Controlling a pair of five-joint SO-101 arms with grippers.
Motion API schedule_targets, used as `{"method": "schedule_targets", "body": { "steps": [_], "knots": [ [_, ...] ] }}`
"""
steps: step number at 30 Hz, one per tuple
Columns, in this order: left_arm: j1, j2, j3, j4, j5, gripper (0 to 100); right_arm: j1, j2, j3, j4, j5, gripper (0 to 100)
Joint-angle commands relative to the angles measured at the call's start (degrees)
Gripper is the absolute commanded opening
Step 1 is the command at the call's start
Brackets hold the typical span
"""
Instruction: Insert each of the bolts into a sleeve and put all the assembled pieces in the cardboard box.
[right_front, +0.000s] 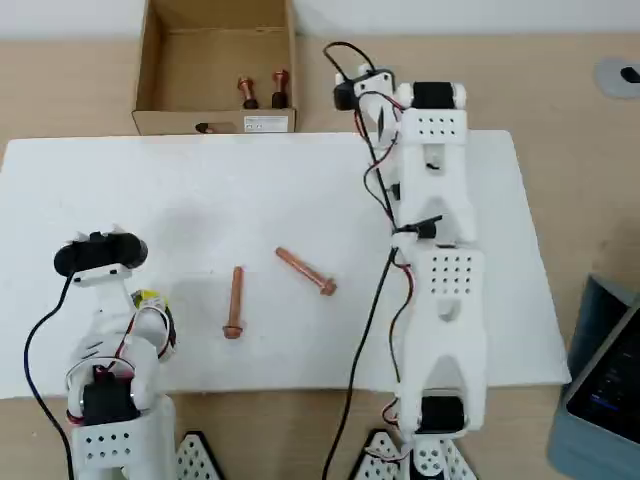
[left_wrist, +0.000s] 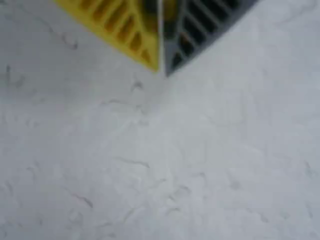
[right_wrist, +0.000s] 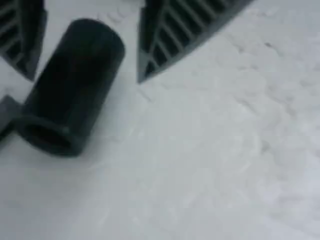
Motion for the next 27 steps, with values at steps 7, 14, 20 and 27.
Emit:
{"method": "schedule_targets", "body": {
  "steps": [7, 14, 20, 27],
  "knots": [
    [-0.62, -0.31, -0.26, -0.70, -0.09, 0, 0.66, 3.21, -3.56, 0.70, -1.05, 14.2],
    [-0.62, -0.31, -0.26, -0.70, -0.09, 0, 0.66, 6.29, -3.65, 0.79, -0.88, 1.9],
    [-0.18, -0.31, -0.26, -0.70, -0.26, 0, 0.66, 3.47, -3.74, 1.14, -1.23, 1.0],
    [-0.18, -0.31, -0.26, -0.97, -0.35, 1, 1.01, -6.73, -3.03, 1.85, -1.23, 1.0]
  ]
}}
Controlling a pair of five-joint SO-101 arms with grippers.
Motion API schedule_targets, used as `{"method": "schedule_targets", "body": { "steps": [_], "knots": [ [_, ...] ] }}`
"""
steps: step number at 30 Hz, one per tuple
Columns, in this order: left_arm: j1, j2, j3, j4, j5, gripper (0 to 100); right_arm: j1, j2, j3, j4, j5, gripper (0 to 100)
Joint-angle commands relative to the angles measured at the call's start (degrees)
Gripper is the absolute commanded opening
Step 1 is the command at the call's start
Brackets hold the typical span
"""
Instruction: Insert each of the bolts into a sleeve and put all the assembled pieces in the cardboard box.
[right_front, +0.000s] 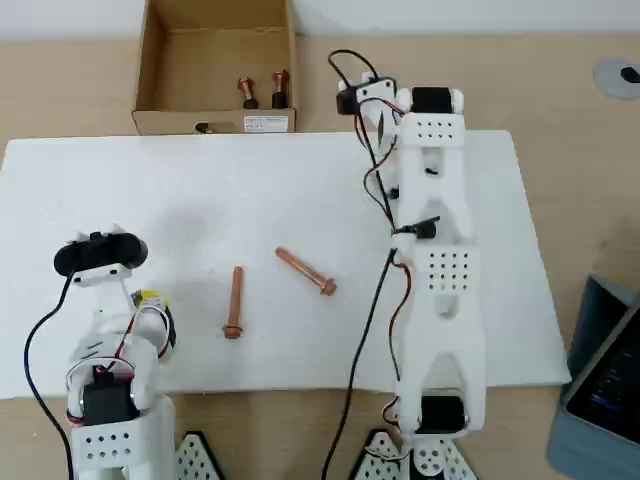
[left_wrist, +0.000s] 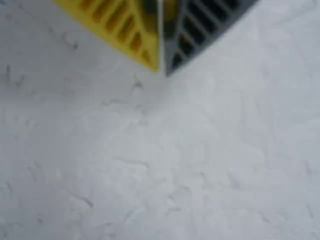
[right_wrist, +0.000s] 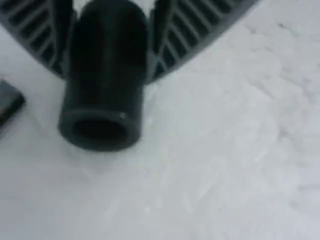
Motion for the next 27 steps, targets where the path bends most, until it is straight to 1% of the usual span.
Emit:
{"method": "schedule_targets", "body": {
  "steps": [1, 6, 9, 18, 23, 27],
  "knots": [
    [-0.18, -0.31, -0.26, -0.97, -0.35, 1, 0.75, -10.68, 0.75, 1.41, -0.53, 1.0],
    [-0.18, -0.31, -0.26, -1.05, -0.18, 1, 0.66, -22.99, 9.10, 1.41, -0.62, 1.0],
    [-0.18, -0.13, -2.02, -0.79, -0.26, 1, 0.75, -31.87, 16.48, 1.41, -2.37, 1.0],
    [-0.18, 0.66, -12.75, -0.62, -0.26, 1, 0.66, -59.03, 40.31, 1.05, -4.13, 1.0],
    [0.35, 8.75, -21.80, 4.31, -0.35, 1, 0.75, -72.22, 53.76, 0.97, -4.13, 1.0],
    [3.60, 20.09, -31.38, 9.05, 0.00, 1, 0.75, -82.15, 64.92, -0.53, -4.13, 1.0]
  ]
}}
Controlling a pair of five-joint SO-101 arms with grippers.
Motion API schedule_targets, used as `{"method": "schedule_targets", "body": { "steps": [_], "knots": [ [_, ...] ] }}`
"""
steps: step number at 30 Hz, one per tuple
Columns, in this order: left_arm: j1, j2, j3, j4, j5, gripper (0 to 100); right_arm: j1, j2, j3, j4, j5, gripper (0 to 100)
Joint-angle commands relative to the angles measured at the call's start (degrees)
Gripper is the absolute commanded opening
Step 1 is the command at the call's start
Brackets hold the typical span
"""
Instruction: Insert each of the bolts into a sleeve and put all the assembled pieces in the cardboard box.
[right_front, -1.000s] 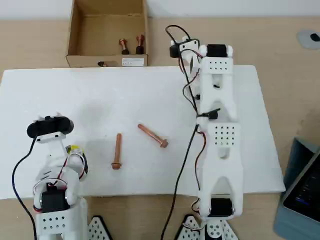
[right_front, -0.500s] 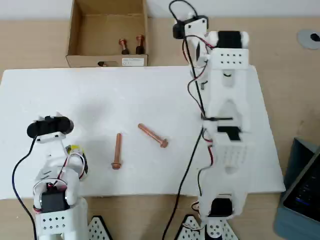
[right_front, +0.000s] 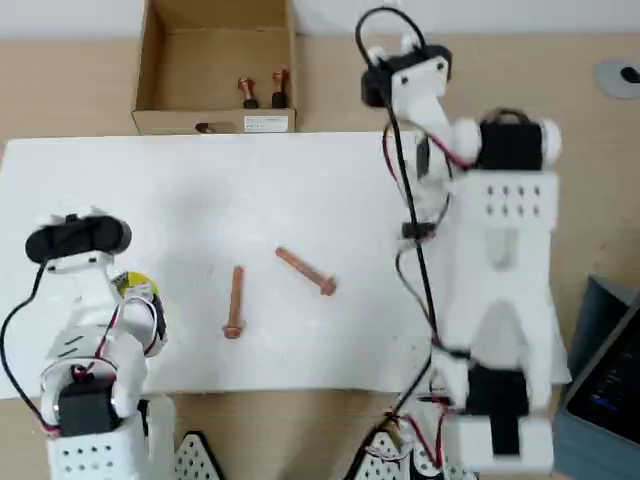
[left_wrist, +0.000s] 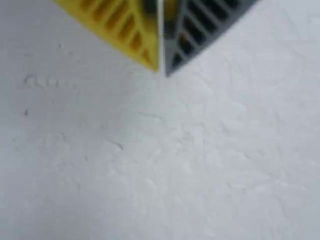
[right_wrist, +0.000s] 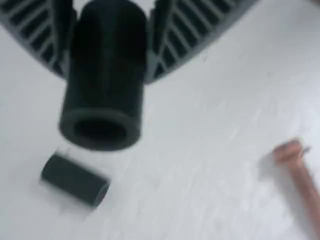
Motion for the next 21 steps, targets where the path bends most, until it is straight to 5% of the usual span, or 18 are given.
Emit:
{"method": "schedule_targets", "body": {
  "steps": [1, 11, 21],
  "knots": [
    [3.34, 10.15, -11.60, 3.43, 0.00, 1, 0.84, -11.03, 9.36, -1.05, -0.53, 1.0],
    [11.43, 38.64, -30.86, 14.42, 0.09, 1, 0.84, -30.02, 31.25, -5.19, -2.37, 1.0],
    [20.57, 59.56, -42.73, 19.96, 0.09, 1, 0.84, -34.77, 33.98, -6.42, -2.11, 1.0]
  ]
}}
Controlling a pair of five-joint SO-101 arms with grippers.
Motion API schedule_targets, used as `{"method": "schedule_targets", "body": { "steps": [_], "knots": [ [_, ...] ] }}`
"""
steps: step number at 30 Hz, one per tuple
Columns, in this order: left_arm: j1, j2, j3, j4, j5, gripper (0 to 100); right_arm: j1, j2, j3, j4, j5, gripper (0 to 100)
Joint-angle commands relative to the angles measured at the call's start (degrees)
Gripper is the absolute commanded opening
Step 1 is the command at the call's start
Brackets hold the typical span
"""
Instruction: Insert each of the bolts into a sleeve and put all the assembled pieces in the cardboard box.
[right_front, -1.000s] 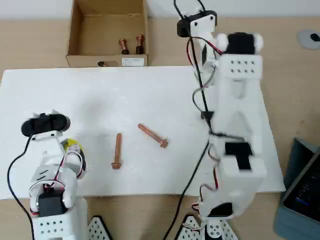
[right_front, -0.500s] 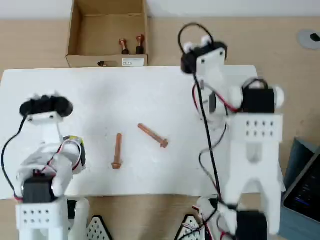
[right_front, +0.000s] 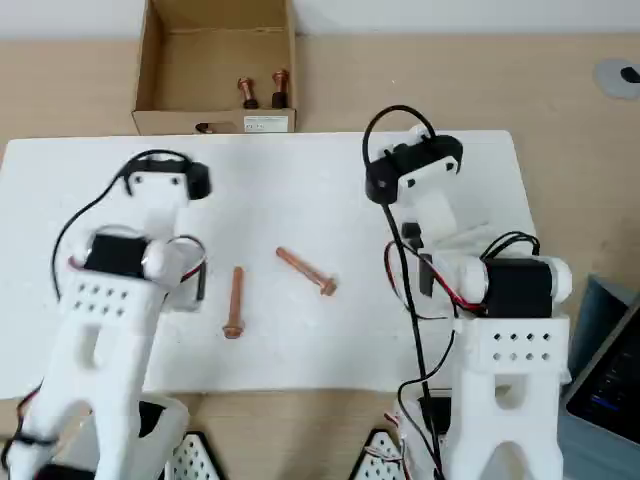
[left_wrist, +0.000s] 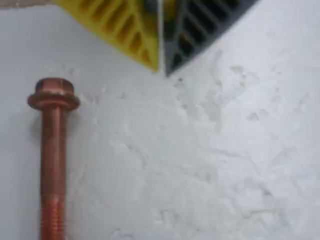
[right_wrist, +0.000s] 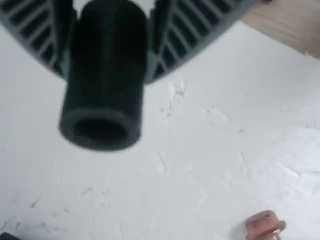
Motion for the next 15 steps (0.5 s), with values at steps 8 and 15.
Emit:
{"method": "schedule_targets", "body": {
  "steps": [8, 15],
  "knots": [
    [9.41, 13.93, -11.25, 5.89, -0.09, 13, 0.84, -1.54, -0.04, -1.49, -0.35, 1.0],
    [9.41, 20.88, -10.99, 5.45, -0.26, 14, 0.84, -1.45, -0.04, -1.49, -0.35, 1.0]
  ]
}}
